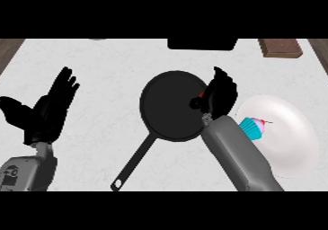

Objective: Pick the tomato from the plate and place it in the pan

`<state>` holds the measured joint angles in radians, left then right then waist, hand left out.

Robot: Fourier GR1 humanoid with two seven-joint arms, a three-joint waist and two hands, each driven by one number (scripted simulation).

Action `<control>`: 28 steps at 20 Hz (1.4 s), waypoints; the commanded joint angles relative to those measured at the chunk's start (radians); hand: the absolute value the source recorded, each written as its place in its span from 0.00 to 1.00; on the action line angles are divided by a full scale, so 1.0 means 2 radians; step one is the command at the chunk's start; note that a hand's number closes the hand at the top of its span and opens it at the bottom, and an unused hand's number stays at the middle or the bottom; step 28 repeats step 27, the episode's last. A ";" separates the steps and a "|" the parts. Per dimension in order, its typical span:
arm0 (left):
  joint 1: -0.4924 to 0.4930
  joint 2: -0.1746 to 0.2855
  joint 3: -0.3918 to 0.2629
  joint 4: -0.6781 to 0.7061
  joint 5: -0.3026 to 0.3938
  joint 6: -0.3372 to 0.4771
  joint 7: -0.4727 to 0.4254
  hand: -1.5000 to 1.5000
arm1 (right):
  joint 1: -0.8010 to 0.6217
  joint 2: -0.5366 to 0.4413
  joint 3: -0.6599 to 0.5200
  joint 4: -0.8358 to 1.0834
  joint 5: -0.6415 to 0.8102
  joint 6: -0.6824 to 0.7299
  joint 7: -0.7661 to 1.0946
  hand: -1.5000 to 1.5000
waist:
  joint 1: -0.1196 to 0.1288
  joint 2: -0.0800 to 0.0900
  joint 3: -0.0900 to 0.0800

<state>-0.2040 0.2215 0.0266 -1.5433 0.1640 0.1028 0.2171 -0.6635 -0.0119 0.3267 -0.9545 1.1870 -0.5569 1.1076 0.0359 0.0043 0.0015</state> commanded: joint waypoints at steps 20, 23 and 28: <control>0.058 0.005 0.016 -0.030 0.003 -0.004 -0.008 0.50 | 0.465 0.006 0.210 -0.448 0.095 -0.320 -0.025 0.00 | -0.031 -0.008 -0.001; 0.029 -0.001 0.018 -0.022 0.003 0.001 -0.001 0.50 | 0.517 0.006 0.249 -0.460 0.167 -0.334 -0.005 0.00 | -0.028 -0.004 -0.001; 0.032 0.028 0.040 -0.042 0.017 -0.017 0.024 0.50 | 0.568 0.006 0.291 -0.460 0.228 -0.357 0.026 0.00 | -0.025 -0.004 -0.001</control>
